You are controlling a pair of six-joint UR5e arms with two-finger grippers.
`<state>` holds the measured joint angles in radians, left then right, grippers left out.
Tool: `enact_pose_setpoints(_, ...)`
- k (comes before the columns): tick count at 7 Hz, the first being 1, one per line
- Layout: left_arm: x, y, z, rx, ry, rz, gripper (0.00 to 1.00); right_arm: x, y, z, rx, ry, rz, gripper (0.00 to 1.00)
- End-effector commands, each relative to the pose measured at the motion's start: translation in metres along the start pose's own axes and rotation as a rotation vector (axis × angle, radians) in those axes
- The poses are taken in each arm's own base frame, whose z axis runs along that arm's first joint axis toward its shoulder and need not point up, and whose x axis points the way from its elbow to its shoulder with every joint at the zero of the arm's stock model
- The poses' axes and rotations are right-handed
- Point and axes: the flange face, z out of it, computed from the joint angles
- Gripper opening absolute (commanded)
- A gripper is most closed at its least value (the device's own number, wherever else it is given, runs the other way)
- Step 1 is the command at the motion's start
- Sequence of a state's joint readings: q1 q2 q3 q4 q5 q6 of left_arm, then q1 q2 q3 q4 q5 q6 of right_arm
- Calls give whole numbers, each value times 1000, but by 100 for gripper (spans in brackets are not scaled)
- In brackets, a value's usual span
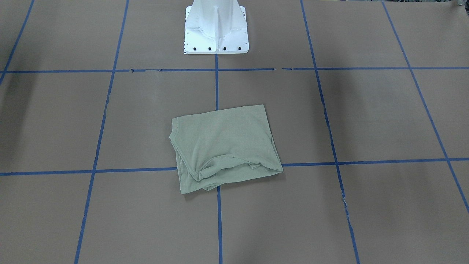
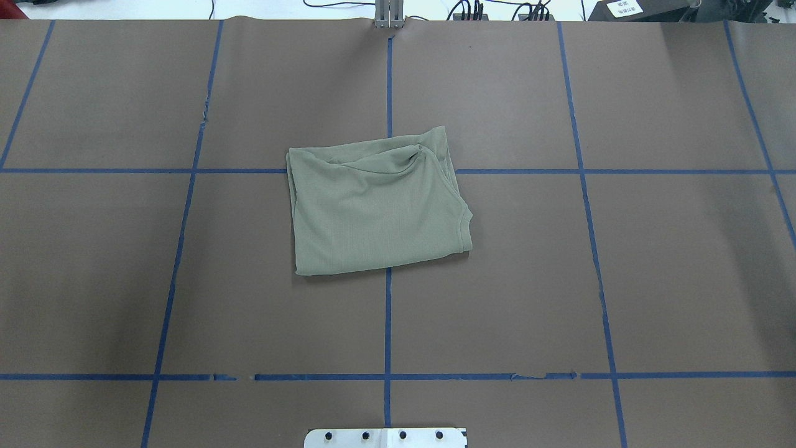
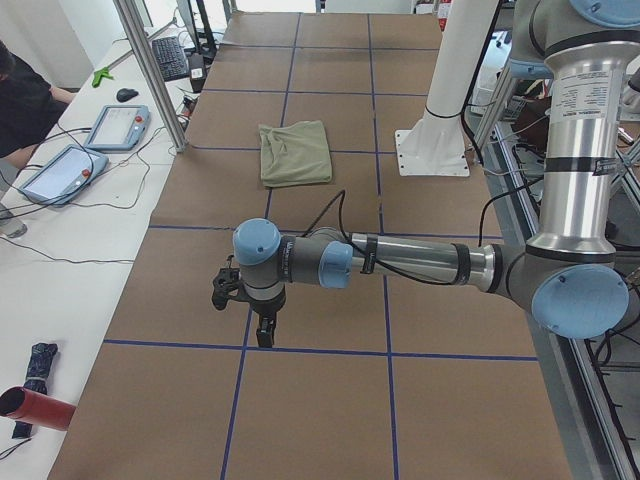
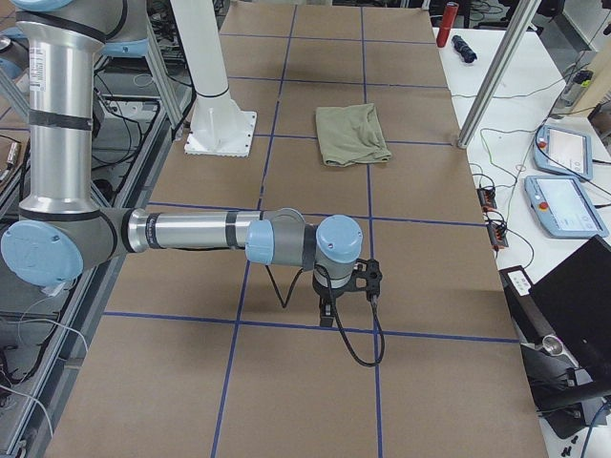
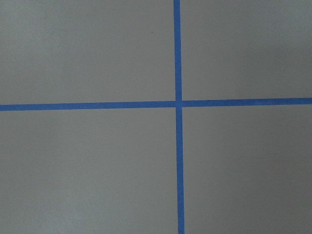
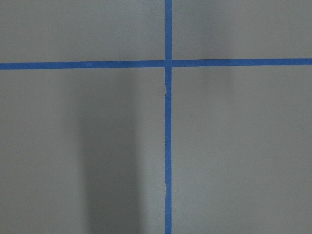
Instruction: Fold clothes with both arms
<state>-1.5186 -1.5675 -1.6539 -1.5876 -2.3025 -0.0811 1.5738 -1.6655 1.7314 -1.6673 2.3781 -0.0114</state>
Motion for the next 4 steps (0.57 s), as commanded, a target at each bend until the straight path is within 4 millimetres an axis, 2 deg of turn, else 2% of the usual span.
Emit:
enact_pose_setpoints(1,1,-1,0,1,0,1,100,0,-5,-3,50,20,-30,100)
enact_pose_setpoints(2,1,-1,-1,1,0,1,100,-1,-7,-6,78,33,22,100)
enact_pose_setpoints(4,0,-1,0,0,0,0,100,11,-4,6,64,35,44,100)
